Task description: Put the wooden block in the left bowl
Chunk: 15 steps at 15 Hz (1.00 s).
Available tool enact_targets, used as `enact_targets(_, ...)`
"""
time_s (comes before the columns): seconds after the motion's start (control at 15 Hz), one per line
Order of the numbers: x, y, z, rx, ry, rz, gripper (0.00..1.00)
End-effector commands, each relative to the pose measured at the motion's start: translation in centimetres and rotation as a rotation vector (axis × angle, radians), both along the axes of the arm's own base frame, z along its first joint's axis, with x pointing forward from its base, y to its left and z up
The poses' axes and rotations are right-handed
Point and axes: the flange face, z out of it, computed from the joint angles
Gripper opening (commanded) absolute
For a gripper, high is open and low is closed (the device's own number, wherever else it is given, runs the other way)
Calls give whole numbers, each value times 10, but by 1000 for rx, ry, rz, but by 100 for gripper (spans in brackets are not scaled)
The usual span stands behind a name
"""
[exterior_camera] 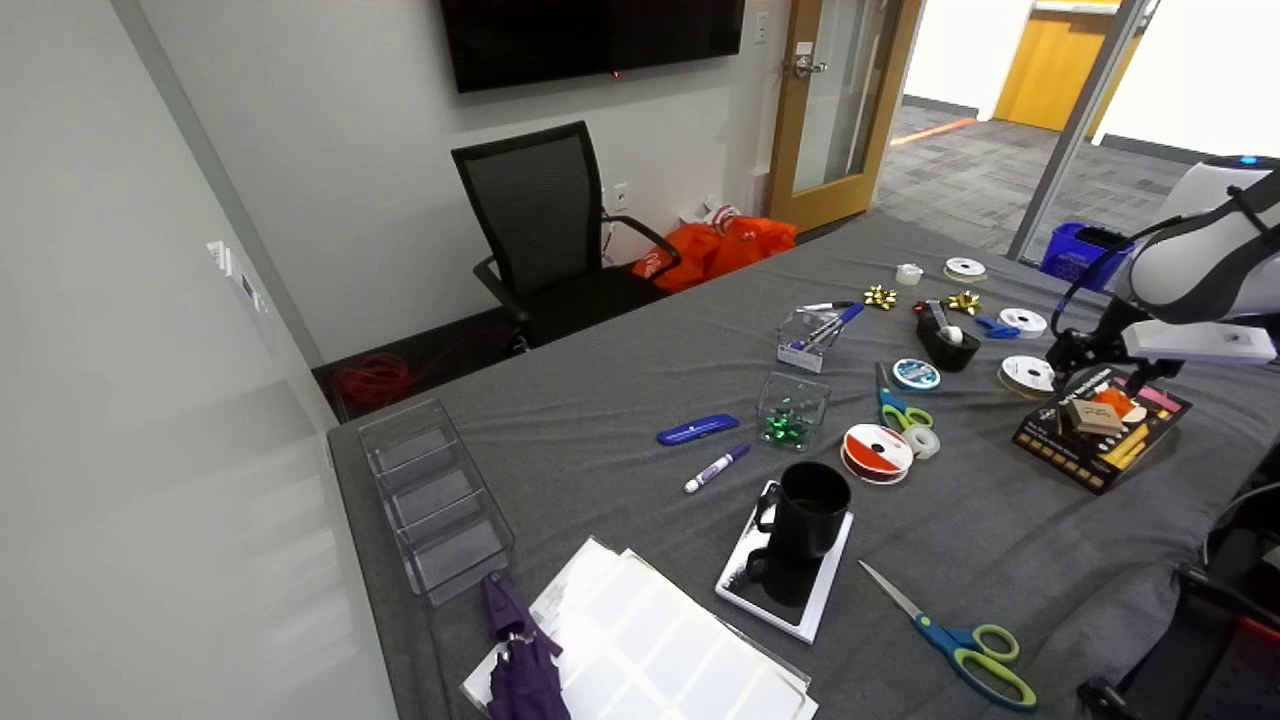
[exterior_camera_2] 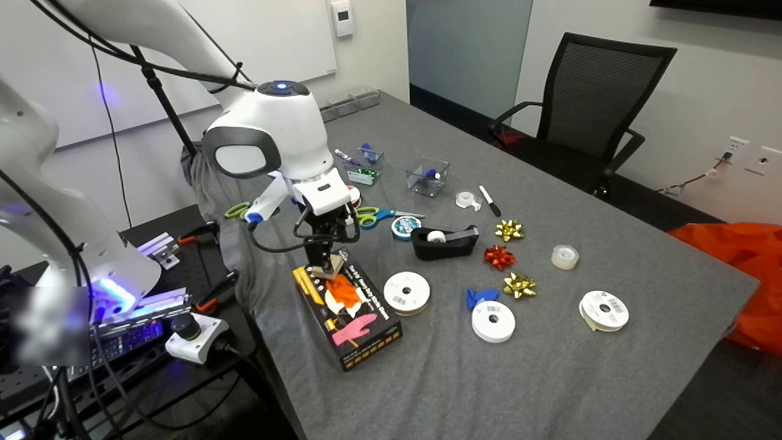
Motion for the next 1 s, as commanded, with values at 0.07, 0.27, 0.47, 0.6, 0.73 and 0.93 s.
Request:
enact_targets(0.07,-10,-3,2,16,29,-24,100)
enact_targets(0.27,-20,1,-5,43,53,-40,100)
enact_targets(0.47,-22,7,-11,56,66,-54,100)
enact_targets(0.6,-21,9,-15,62,67,-70,100)
enact_targets(0.73,-20,11,-18,71,58,-86,100)
enact_targets(0.93,-18,13,-20,86,45,-109,100)
